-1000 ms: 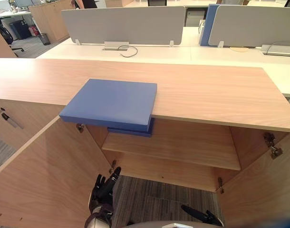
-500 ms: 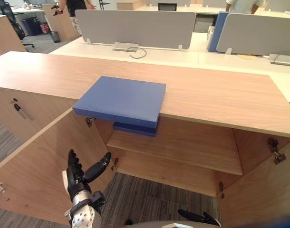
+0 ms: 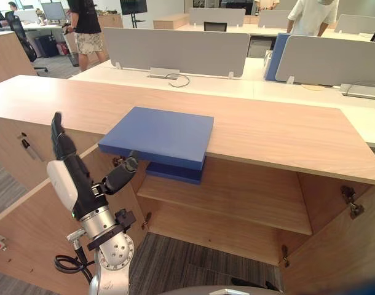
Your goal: Walk over to the cabinet, pick up the folder, carry it to the office cabinet, place the folder inside the office cabinet, then close the office cabinet door
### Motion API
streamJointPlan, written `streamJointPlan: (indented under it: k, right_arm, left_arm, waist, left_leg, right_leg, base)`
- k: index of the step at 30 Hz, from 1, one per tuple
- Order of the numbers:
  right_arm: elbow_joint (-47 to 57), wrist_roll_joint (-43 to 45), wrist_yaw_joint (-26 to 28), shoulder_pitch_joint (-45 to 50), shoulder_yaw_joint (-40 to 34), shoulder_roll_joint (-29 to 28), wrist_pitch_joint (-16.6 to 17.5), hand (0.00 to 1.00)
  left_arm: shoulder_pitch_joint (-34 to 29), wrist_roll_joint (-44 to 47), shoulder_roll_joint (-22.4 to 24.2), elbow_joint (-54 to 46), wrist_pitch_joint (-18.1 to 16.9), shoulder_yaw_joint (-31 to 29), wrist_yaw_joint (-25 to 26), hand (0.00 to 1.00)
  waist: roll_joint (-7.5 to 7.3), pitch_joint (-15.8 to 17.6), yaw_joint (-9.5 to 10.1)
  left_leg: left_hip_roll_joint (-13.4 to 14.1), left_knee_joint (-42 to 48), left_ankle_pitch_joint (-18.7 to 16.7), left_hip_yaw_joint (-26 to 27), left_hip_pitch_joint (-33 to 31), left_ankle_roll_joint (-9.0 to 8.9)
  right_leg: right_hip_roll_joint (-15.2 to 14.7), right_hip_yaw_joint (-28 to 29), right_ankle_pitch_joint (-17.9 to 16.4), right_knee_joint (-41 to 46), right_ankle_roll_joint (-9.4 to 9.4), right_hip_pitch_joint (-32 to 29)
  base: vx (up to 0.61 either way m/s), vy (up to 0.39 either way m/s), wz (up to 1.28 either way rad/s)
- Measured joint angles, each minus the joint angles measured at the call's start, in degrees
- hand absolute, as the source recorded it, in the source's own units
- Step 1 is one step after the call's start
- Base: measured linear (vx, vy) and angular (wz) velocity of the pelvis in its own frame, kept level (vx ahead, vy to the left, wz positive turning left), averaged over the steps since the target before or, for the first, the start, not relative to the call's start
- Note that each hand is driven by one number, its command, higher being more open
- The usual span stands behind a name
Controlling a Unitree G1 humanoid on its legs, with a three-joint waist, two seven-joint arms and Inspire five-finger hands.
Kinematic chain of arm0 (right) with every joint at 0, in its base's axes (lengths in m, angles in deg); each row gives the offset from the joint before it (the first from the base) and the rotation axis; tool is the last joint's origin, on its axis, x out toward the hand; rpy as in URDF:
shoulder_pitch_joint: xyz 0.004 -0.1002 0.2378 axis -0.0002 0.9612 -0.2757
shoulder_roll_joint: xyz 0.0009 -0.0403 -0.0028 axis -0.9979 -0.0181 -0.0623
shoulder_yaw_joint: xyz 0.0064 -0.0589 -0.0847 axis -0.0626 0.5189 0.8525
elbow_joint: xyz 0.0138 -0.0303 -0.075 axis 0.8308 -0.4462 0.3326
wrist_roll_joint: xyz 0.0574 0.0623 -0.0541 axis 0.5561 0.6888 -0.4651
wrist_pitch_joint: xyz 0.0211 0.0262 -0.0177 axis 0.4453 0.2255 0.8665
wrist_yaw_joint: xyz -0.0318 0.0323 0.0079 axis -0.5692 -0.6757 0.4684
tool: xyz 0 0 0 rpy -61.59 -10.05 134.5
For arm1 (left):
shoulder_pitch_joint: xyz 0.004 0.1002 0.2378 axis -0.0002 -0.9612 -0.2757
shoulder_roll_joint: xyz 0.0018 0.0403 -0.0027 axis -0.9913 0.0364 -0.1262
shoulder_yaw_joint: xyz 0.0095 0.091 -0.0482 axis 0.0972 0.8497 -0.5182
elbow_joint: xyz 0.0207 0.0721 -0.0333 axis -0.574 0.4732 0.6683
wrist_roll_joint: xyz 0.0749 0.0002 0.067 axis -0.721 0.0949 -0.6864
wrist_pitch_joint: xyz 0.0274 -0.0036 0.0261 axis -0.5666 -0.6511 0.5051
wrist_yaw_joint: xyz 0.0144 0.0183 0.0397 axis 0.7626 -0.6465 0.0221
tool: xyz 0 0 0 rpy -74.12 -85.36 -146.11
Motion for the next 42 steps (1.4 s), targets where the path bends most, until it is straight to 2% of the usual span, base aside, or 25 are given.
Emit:
streamJointPlan:
  k: [3,8,11,14,24,27,32,35,42]
  right_arm:
    - [-0.04,0.1,0.53,-0.01,-0.69,0.44,0.12,1.0]
    - [-1.13,2.29,1.24,-0.07,-2.73,0.58,0.22,1.0]
    - [-1.23,2.36,1.85,-0.07,-3.32,0.61,0.25,1.0]
    - [-1.69,2.33,2.49,-0.11,-4.4,0.63,0.27,1.0]
    - [-1.82,2.29,3.09,-0.17,-4.41,0.94,0.33,1.0]
    - [-1.82,2.28,3.87,-0.17,-4.41,0.99,0.36,1.0]
    - [-1.81,2.26,4.35,-0.15,-4.41,1.08,0.49,1.0]
    - [-1.81,2.26,4.6,-0.09,-4.47,1.16,0.48,1.0]
    - [-1.76,2.25,5.01,-0.02,-4.59,1.2,0.46,1.0]
  left_arm:
    - [0.05,-2.89,-0.5,0.04,-0.05,0.3,-1.61,1.0]
    - [0.04,-2.76,-2.15,0.18,-1.0,0.33,-5.72,1.0]
    - [0.04,-2.74,-7.12,0.34,-2.46,0.43,-8.52,1.0]
    - [0.04,-2.7,-9.99,0.35,-3.55,0.18,-9.72,1.0]
    - [0.04,-2.82,-17.25,0.87,-4.68,-5.16,-10.43,1.0]
    - [0.04,-2.96,-21.57,0.87,-5.03,-5.8,-11.03,1.0]
    - [0.09,-5.16,-25.64,0.96,-6.77,-5.82,-11.96,1.0]
    - [1.52,-5.62,-26.84,2.62,-7.82,-5.81,-12.98,1.0]
    - [4.02,-5.41,-28.48,7.51,-7.85,-5.79,-15.75,1.0]
  waist:
    - [0.57,-0.45,-0.35]
    - [0.83,-0.43,-0.07]
    - [1.0,-0.5,-0.14]
    - [1.27,-0.65,-0.13]
    - [1.72,-0.74,-0.1]
    - [1.75,-0.73,-0.1]
    - [1.8,-0.77,-0.12]
    - [1.97,-0.87,-0.12]
    - [1.92,-1.34,-0.4]
  left_leg:
    - [0.1,-0.01,0.0,0.12,-0.05,0.0]
    - [0.34,0.01,0.0,0.16,-0.08,-0.01]
    - [0.53,0.01,0.0,0.25,-0.07,-0.02]
    - [0.49,0.0,-0.03,0.36,-0.07,-0.05]
    - [0.5,-0.22,-0.03,0.65,0.0,-0.06]
    - [0.52,-0.21,-0.02,0.67,0.0,-0.06]
    - [0.55,-0.24,-0.02,0.92,0.03,-0.06]
    - [0.55,-0.27,-0.01,0.98,0.02,-0.05]
    - [0.63,-0.28,0.0,1.27,-0.04,-0.06]
  right_leg:
    - [0.19,0.18,0.04,-0.15,-0.06,-0.09]
    - [0.75,0.43,0.13,-0.38,-0.21,-0.07]
    - [0.95,0.65,0.15,-0.46,-0.28,-0.08]
    - [0.92,0.8,0.17,-0.46,-0.33,-0.15]
    - [1.13,1.2,0.3,-0.46,-0.57,-0.25]
    - [1.18,1.26,0.34,-0.46,-0.64,-0.26]
    - [1.2,1.55,0.44,-0.46,-0.79,-0.36]
    - [1.21,1.63,0.49,-0.46,-0.88,-0.44]
    - [1.31,1.97,0.59,-0.46,-1.04,-0.68]
  base:
    - [-0.01,0.007,-0.02]
    - [0.0,0.0,0.0]
    - [0.0,0.0,0.0]
    - [0.0,0.0,0.0]
    - [-0.01,0.004,-0.01]
    - [0.0,0.0,0.0]
    - [-0.01,0.006,-0.01]
    - [0.0,0.0,0.0]
    - [0.0,0.004,-0.01]
